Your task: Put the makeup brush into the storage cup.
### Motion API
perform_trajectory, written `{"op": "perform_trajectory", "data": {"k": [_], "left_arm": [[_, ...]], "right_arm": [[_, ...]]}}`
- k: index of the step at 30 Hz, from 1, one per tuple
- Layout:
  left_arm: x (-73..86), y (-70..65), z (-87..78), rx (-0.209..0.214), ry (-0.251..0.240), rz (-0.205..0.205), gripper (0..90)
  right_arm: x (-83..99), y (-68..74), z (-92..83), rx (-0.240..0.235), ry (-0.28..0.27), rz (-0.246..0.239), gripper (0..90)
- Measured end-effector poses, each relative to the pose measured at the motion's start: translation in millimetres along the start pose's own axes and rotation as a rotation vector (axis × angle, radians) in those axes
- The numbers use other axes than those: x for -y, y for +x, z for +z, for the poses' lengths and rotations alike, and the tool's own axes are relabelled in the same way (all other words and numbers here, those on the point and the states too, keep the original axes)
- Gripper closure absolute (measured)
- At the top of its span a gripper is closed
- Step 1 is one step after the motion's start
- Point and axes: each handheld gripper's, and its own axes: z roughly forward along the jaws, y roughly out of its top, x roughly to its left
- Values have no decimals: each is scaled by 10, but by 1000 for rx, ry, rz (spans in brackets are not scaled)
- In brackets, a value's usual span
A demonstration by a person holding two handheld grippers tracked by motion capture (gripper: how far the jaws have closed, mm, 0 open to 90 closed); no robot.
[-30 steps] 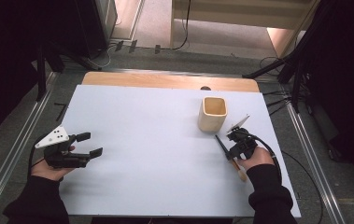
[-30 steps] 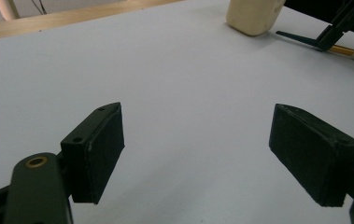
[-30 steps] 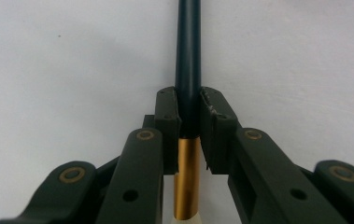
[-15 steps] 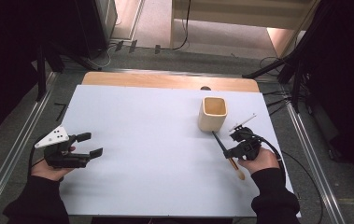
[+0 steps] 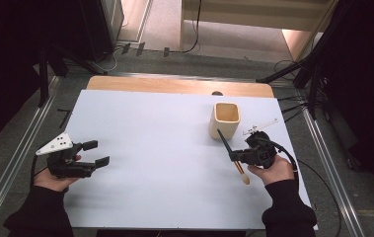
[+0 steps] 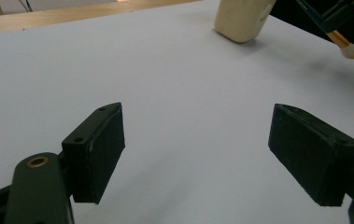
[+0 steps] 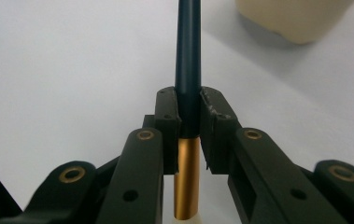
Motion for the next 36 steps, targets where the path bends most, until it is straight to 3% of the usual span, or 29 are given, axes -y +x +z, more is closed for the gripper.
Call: {"op": "perform_trajectory", "data": {"k": [4, 7, 9, 11, 16, 21, 27, 36], "left_arm": [[-21, -9, 2, 22, -7, -21, 191], [-51, -28, 5, 36, -8, -28, 192], [-66, -44, 11, 42, -11, -33, 193], [-75, -53, 12, 46, -7, -32, 195], [-116, -107, 39, 73, -18, -21, 202], [-163, -162, 80, 102, -24, 0, 210], [-218, -235, 162, 150, -10, -3, 196], [-221, -280, 277, 161, 8, 11, 200]], "right_arm": [[-2, 18, -12, -4, -62, -33, 798], [-1, 26, 1, -53, -105, -50, 798], [0, 41, 14, -62, -130, -61, 797], [-1, 50, 17, -68, -137, -65, 798], [5, 92, 47, -137, -210, -77, 797], [0, 114, 76, -144, -237, -91, 798], [4, 128, 84, -179, -316, -107, 798], [22, 160, 174, -205, -333, -151, 797]]}}
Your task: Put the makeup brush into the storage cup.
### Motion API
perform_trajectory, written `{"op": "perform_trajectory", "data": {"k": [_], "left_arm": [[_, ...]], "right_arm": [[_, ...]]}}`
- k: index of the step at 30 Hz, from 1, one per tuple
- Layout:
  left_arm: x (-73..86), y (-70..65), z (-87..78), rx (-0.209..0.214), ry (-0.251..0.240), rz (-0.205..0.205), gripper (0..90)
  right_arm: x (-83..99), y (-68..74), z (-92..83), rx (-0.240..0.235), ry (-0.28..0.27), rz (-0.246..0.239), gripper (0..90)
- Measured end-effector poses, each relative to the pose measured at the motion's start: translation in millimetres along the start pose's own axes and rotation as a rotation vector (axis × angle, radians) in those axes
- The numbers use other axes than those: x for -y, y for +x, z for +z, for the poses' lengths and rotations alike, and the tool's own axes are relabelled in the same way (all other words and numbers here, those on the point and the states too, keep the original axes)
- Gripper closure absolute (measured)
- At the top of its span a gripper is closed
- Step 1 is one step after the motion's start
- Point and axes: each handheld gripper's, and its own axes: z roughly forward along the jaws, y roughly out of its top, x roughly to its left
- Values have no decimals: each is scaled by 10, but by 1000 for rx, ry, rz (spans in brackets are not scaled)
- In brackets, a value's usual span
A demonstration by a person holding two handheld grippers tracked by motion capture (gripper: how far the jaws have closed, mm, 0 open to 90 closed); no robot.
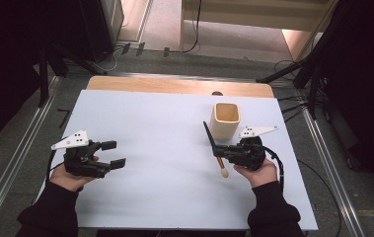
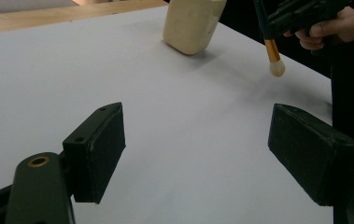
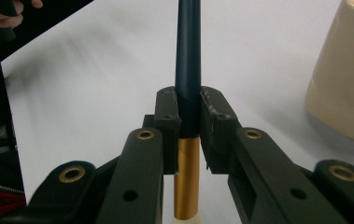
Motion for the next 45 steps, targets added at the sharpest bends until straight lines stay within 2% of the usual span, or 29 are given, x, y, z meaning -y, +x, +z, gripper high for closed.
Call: {"op": "perform_trajectory", "data": {"k": [3, 7, 12, 18, 36, 40, 43, 45], "left_arm": [[1, -32, 64, 9, 25, 18, 204], [-12, -53, 106, 29, 27, 28, 218], [-40, -83, 175, 45, 47, 51, 233], [-97, -146, 263, 66, 80, 77, 233], [-269, -271, 435, 130, 86, 108, 252], [-295, -296, 489, 141, 89, 115, 254], [-325, -307, 523, 150, 90, 124, 256], [-335, -308, 530, 154, 85, 116, 263]], "right_arm": [[-1, 2, 23, -24, -9, -15, 797], [-8, 15, 23, -32, -21, -40, 797], [-42, 35, 12, -56, -57, -40, 798], [-83, 70, 32, -75, -63, -50, 798], [-260, 269, 207, -126, -76, -97, 797], [-307, 320, 250, -140, -93, -107, 797], [-324, 345, 283, -153, -82, -113, 798], [-326, 357, 299, -155, -81, -115, 798]]}}
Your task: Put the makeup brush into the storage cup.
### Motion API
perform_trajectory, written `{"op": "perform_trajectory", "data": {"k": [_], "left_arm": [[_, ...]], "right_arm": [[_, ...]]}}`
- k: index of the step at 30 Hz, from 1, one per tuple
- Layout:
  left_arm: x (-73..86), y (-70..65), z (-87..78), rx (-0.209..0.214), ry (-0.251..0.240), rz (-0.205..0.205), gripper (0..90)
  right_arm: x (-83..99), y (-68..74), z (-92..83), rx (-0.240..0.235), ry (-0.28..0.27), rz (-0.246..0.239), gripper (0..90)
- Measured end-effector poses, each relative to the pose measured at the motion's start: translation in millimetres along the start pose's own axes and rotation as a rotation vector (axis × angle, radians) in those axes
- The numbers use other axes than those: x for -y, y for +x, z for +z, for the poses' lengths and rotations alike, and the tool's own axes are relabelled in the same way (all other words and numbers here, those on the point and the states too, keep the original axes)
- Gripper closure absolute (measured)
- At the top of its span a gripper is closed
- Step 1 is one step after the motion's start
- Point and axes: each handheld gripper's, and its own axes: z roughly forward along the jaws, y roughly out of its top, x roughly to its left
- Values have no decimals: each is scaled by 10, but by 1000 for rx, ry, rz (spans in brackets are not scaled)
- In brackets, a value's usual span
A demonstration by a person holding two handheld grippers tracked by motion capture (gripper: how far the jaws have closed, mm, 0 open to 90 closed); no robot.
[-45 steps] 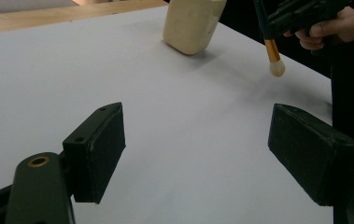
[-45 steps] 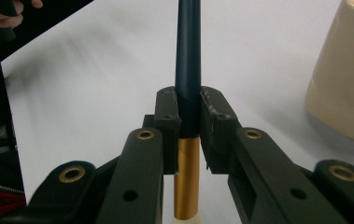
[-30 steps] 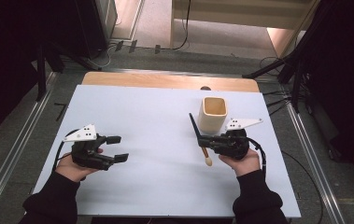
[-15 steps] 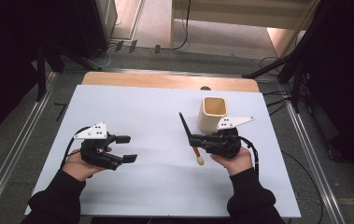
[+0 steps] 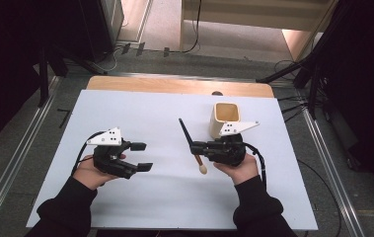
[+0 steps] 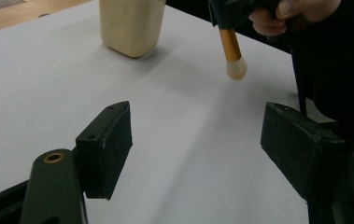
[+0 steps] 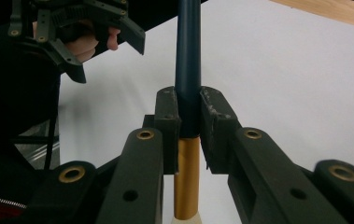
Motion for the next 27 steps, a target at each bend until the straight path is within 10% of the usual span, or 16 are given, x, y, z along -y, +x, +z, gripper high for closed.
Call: {"op": "perform_trajectory", "data": {"k": [27], "left_arm": [[-51, -142, 347, 75, 29, 30, 348]], "right_arm": [[-99, 212, 334, -76, 11, -36, 797]]}}
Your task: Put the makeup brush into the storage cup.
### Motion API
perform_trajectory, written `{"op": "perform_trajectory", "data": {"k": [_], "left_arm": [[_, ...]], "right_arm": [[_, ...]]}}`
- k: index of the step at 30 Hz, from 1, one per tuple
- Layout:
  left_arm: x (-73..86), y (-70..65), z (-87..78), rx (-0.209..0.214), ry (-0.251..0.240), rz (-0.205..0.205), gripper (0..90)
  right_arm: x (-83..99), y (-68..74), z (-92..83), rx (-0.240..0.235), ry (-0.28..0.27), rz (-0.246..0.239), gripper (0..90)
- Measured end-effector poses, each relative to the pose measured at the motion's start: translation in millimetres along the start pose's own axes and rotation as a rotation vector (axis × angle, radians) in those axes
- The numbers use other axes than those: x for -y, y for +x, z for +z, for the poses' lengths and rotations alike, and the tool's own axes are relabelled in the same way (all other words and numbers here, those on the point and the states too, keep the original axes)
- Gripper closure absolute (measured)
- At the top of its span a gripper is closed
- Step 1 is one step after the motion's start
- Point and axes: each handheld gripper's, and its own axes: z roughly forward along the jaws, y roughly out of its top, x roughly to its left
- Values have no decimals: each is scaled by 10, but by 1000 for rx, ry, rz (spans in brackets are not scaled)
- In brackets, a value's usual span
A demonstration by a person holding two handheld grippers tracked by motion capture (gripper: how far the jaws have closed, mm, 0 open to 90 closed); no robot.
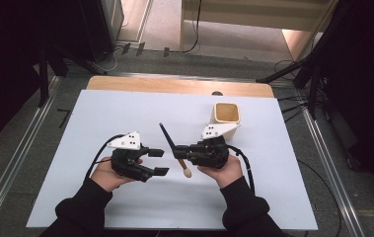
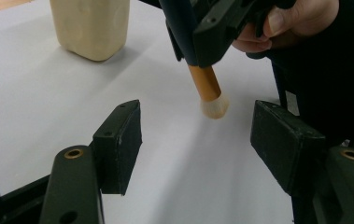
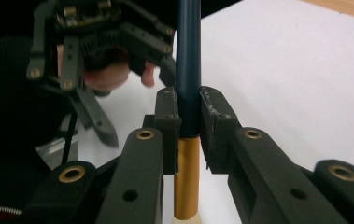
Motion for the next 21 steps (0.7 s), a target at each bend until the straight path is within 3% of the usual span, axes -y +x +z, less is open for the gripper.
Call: {"op": "perform_trajectory", "data": {"k": [9, 17, 21], "left_arm": [[-12, 32, -117, -5, -38, -13, 377], [-18, 24, -114, -1, -20, -9, 411], [-1, 16, -64, 2, -11, -9, 410]], "right_arm": [[91, 21, 5, 1, 83, -51, 797], [179, 57, 43, -4, 179, -88, 797], [173, 41, 25, -4, 144, -75, 797]]}}
